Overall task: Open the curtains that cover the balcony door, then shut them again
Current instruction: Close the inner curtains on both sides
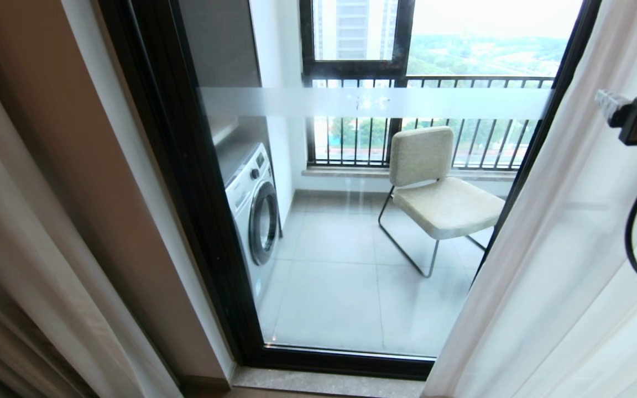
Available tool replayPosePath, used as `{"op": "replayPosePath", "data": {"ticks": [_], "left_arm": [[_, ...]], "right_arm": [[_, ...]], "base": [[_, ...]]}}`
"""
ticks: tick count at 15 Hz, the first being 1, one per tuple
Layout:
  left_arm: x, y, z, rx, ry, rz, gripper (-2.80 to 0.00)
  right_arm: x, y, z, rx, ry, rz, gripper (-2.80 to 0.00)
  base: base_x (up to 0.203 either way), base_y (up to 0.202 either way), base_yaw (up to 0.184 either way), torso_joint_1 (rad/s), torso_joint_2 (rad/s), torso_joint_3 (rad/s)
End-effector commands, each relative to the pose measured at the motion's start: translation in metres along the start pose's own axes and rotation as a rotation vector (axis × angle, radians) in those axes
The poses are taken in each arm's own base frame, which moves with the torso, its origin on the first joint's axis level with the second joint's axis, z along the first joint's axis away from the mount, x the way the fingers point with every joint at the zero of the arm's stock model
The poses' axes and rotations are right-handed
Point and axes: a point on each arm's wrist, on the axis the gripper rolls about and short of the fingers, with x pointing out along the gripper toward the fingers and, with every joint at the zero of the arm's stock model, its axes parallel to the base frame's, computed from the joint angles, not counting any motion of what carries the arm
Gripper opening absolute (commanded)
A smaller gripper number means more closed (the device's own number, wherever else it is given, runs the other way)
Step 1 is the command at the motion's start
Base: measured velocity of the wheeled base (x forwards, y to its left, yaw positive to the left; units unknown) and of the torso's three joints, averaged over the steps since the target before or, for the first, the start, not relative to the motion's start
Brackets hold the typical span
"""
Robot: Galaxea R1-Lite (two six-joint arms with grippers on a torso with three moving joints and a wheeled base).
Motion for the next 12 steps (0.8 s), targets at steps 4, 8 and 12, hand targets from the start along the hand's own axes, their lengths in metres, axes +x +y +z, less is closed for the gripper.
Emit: {"op": "replayPosePath", "data": {"ticks": [4,8,12], "left_arm": [[0.000,0.000,0.000,-0.001,0.000,0.000,-2.80],[0.000,0.000,0.000,-0.001,0.000,0.001,-2.80],[0.000,0.000,0.000,-0.001,0.000,0.000,-2.80]], "right_arm": [[-0.035,-0.014,0.000,0.006,-0.026,-0.008,0.00],[-0.037,-0.014,-0.014,-0.010,0.025,-0.023,0.00],[-0.039,-0.019,-0.032,-0.036,0.099,-0.067,0.00]], "base": [[0.000,0.000,0.000,0.000,0.00,0.000],[0.000,0.000,0.000,0.000,0.00,0.000],[0.000,0.000,0.000,0.000,0.00,0.000]]}}
